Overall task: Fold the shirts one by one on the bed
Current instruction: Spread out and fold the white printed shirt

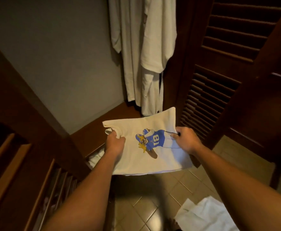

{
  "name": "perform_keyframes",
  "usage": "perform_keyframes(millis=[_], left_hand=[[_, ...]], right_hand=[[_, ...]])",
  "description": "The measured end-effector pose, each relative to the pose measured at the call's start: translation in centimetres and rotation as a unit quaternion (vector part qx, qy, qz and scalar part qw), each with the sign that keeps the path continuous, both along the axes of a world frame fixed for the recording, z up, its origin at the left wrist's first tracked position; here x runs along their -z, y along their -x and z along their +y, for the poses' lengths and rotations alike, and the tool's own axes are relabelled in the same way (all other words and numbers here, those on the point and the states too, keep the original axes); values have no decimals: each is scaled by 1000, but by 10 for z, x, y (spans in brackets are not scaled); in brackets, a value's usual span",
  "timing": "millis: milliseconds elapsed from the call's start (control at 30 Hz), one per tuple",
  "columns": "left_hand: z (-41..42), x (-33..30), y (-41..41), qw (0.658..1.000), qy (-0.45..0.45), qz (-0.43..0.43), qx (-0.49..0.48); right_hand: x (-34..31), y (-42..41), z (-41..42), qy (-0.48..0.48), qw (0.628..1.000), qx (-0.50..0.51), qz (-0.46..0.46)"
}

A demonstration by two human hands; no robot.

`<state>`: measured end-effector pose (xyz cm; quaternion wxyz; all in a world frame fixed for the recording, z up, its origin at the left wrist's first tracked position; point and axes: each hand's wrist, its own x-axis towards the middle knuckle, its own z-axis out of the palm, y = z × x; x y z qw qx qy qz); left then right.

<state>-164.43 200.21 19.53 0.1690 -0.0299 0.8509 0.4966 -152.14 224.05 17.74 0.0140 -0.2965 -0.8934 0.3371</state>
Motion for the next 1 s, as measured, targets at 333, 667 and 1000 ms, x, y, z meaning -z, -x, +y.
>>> perform_keyframes(millis=[333, 667, 1000], left_hand=[[55, -8, 63, 992, -3, 10, -128], [39, 7, 148, 979, 1, 17, -204], [15, 77, 232, 965, 33, 65, -253]], right_hand=[[4, 135, 87, 65, 995, -70, 12], [8, 262, 71, 72, 980, -181, 27], [62, 382, 56, 87, 965, -241, 48]])
